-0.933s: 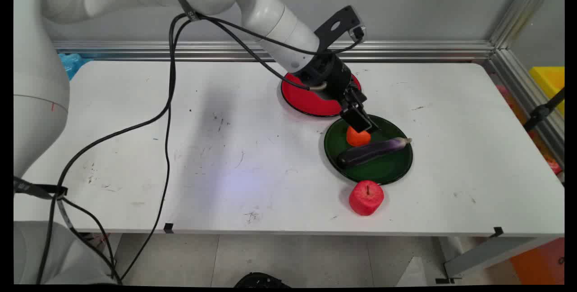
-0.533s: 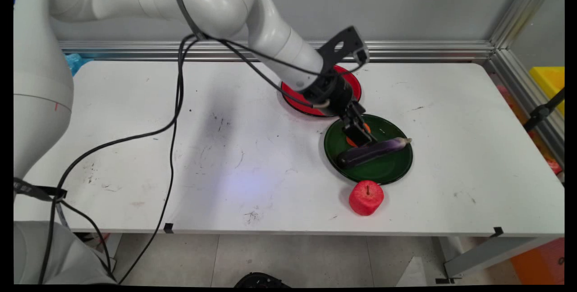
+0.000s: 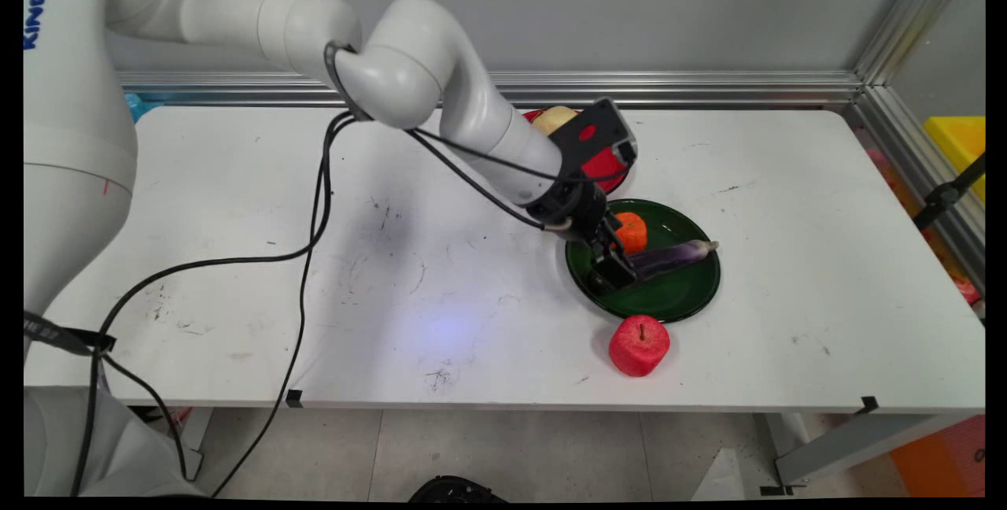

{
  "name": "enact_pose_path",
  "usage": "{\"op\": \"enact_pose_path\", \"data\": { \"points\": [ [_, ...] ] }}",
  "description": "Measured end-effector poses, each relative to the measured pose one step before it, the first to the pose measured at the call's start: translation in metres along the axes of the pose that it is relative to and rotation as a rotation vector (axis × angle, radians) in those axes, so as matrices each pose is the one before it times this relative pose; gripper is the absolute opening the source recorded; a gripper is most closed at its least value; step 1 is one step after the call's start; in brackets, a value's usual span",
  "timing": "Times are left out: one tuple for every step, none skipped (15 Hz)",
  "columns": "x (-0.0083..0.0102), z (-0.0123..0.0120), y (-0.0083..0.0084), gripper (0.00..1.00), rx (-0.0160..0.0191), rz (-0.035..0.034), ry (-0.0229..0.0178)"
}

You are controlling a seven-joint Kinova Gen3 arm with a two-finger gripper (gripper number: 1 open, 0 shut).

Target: Pick up the eggplant from the green plate

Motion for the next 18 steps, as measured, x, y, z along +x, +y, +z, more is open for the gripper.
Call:
{"op": "enact_pose_path", "data": {
  "points": [
    [-0.00229, 0.00234, 0.00059, 1.00, 0.00438, -0.00519, -0.00278],
    [-0.00301, 0.00333, 0.00079, 1.00, 0.00608, -0.00708, -0.00343],
    [-0.00330, 0.00361, 0.00073, 1.00, 0.00627, -0.00772, -0.00256],
    [-0.00262, 0.00310, 0.00062, 1.00, 0.00470, -0.00527, -0.00213],
    [-0.00204, 0.00259, 0.00058, 1.00, 0.00283, -0.00414, -0.00190],
    [-0.00208, 0.00244, 0.00048, 1.00, 0.00285, -0.00389, -0.00196],
    [-0.00174, 0.00198, 0.00045, 1.00, 0.00202, -0.00339, -0.00146],
    [-0.00274, 0.00346, 0.00073, 1.00, 0.00302, -0.00589, -0.00184],
    [-0.00189, 0.00299, 0.00036, 1.00, 0.00292, -0.00649, 0.00070],
    [-0.00123, 0.00205, 0.00014, 1.00, 0.00189, -0.00410, 0.00040],
    [-0.00139, 0.00304, -0.00009, 1.00, 0.00349, -0.00525, 0.00143],
    [-0.00164, 0.00332, -0.00034, 1.00, 0.00440, -0.00557, 0.00142],
    [-0.00150, 0.00324, -0.00051, 1.00, 0.00449, -0.00454, 0.00116],
    [-0.00171, 0.00343, -0.00049, 1.00, 0.00415, -0.00462, 0.00097],
    [-0.00111, 0.00245, -0.00031, 1.00, 0.00280, -0.00249, 0.00098],
    [-0.00109, 0.00222, -0.00032, 1.00, 0.00250, -0.00211, 0.00070],
    [-0.00095, 0.00231, -0.00014, 0.00, 0.00194, -0.00187, 0.00185],
    [-0.00058, 0.00184, -0.00002, 0.00, 0.00114, -0.00142, 0.00151]
  ]
}}
